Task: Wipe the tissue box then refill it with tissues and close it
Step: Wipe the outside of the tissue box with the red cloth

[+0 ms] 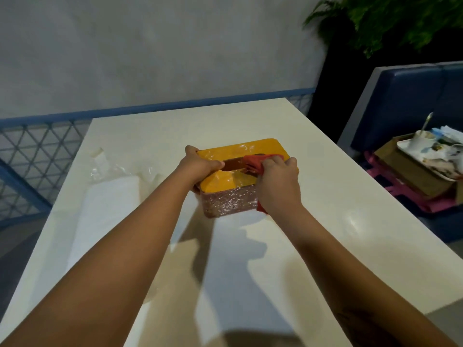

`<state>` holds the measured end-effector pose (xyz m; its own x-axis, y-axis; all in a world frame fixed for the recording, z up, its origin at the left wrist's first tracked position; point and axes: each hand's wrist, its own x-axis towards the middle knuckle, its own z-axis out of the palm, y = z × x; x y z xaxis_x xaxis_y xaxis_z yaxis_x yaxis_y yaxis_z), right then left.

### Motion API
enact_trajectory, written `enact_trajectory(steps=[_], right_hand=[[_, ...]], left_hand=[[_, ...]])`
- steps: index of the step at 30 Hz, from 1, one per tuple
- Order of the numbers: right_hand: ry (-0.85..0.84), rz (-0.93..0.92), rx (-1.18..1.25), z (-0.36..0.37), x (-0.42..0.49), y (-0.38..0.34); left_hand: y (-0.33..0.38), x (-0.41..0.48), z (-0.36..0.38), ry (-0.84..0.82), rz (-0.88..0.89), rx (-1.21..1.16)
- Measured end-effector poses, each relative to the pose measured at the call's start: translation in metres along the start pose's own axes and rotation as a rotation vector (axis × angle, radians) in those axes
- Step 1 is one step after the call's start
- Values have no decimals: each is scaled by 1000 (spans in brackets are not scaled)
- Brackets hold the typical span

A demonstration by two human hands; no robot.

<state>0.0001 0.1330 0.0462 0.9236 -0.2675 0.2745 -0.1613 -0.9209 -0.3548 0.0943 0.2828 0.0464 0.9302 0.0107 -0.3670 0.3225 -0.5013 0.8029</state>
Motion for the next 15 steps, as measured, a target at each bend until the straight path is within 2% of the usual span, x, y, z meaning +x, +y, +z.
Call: enact_trajectory(steps=[5, 8, 10, 13, 15], right_hand=[[-32, -59, -72, -4, -9, -25], [-5, -55, 54, 1, -8, -26], [-31, 6, 251, 3, -4, -23], [-170, 256, 816, -20, 2, -17], [-203, 384, 1080, -38, 3, -8]], left_hand=[[1, -1, -2, -2, 21, 17], [-1, 0, -2, -1, 24, 19], [-2, 0, -2, -3, 30, 18], [-3, 2, -3, -3, 33, 20], [-4, 3, -2, -8, 32, 17]])
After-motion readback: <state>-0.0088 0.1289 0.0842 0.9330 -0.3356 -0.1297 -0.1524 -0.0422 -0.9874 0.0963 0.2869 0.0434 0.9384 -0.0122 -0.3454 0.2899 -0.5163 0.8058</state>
